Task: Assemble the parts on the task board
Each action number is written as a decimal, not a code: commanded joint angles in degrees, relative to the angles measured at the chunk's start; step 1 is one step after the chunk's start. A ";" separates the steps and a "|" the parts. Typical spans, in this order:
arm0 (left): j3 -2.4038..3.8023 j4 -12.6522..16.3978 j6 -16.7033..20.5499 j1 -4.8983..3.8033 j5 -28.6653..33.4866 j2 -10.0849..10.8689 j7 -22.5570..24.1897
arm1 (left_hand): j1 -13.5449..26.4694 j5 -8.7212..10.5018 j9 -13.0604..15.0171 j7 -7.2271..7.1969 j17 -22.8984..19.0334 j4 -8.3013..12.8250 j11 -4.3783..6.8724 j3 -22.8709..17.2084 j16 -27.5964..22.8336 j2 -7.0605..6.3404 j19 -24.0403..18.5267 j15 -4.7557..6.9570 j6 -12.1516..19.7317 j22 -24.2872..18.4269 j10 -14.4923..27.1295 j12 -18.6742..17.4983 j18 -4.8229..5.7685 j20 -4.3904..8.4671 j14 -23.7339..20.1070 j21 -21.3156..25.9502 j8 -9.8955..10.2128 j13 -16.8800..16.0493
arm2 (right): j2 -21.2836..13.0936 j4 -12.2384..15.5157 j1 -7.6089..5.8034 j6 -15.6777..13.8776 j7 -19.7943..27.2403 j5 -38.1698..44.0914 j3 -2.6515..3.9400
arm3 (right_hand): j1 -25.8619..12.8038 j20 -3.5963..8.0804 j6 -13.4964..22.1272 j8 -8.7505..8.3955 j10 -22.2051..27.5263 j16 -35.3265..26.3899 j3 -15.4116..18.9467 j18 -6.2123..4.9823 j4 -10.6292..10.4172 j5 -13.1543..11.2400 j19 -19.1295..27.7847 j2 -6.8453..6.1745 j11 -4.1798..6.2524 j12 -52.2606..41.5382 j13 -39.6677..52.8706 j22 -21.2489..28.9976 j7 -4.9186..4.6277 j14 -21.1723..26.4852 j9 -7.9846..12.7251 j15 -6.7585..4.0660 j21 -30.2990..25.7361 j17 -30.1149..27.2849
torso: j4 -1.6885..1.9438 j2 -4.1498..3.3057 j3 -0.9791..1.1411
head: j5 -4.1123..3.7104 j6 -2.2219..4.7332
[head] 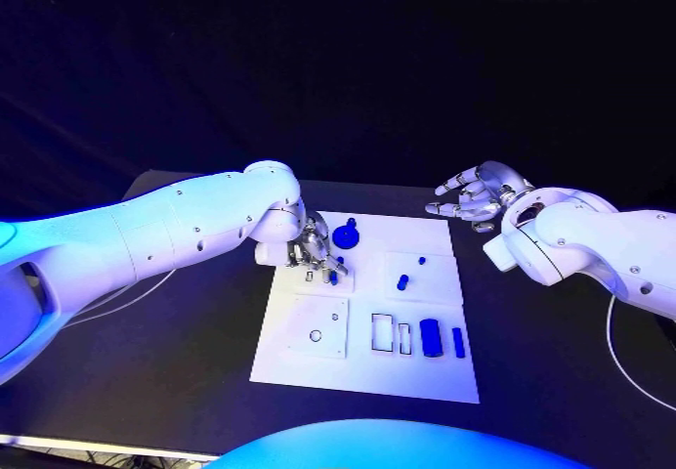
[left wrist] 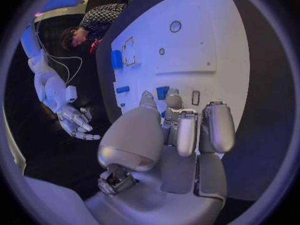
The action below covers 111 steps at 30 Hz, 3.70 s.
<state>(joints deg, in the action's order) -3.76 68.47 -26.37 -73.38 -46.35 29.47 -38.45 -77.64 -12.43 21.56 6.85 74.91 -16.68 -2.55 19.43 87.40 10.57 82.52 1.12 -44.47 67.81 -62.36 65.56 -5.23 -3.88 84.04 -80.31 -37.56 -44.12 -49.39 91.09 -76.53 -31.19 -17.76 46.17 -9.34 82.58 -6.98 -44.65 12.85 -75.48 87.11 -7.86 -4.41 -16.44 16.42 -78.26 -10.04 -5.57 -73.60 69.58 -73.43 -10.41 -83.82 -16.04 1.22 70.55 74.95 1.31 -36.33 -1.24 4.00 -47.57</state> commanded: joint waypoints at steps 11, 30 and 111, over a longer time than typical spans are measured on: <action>0.01 -0.52 -0.43 0.36 0.46 -0.55 -0.06 | -4.32 -0.38 1.11 -0.29 10.52 0.15 0.47 -1.55 0.20 1.51 -0.06 0.73 0.15 0.20 -0.10 -0.30 1.18 0.37 4.55 -0.36 -0.39 -0.14 | 0.12 -0.16 0.09 1.24 0.14 0.16 0.01 | 0.45 0.05 -0.26 0.48 0.37 -0.27 -0.48 -0.70 -0.06 0.02 0.27 0.25 0.29 0.01 -0.21 0.23 0.07 -4.15 -0.04 -0.28 -0.53 6.45 | -0.02 -0.05 0.03 | 0.02 -0.10; 0.01 -0.69 0.42 0.48 1.15 -0.52 1.22 | -13.40 -0.86 6.17 -2.37 9.96 0.03 2.29 -11.02 -0.18 1.90 0.06 2.33 -0.20 1.04 -0.82 -0.85 1.30 1.46 4.41 -0.77 -4.26 -0.97 | 0.26 -0.32 0.20 1.66 0.09 0.14 -0.01 | 0.45 0.05 -0.26 0.48 0.37 -0.27 -0.48 -0.70 -0.06 0.02 0.27 0.25 0.29 0.01 -0.21 0.23 0.07 -4.15 -0.04 -0.28 -0.53 6.45 | -0.02 0.02 0.01 | -0.02 -0.25; -0.04 9.05 11.32 3.32 -14.44 5.58 4.87 | 13.06 -5.14 20.61 -3.49 8.32 13.20 3.51 -73.55 -1.13 -21.24 0.44 3.32 -1.93 2.68 -10.10 5.45 1.51 2.00 4.13 -1.26 -10.50 -11.79 | -0.15 -0.74 0.56 3.22 -0.24 1.08 -0.12 | 0.77 0.15 -0.31 0.91 0.32 -0.32 -1.41 -0.71 0.16 0.00 0.28 0.39 0.38 -0.16 -0.10 0.25 0.15 -4.15 -0.02 -0.37 -0.72 6.40 | 0.26 0.11 0.17 | 0.25 -1.07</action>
<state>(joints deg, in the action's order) -3.78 77.34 -13.45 -70.15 -61.46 35.05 -33.91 -65.01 -17.49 42.04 3.65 74.93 -15.63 0.92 -42.17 86.45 -10.78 82.92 4.09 -45.65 70.42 -72.00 70.75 -4.35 -2.24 84.15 -81.32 -47.88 -55.86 -49.57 90.34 -76.02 -28.86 -18.23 46.38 -9.45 82.80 -6.98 -44.65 13.46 -75.23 87.11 -8.89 -4.41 -16.37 16.42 -78.27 -9.81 -5.33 -73.60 69.56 -73.24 -10.41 -83.82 -16.03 1.22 70.20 74.93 1.54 -36.19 -1.05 4.38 -48.62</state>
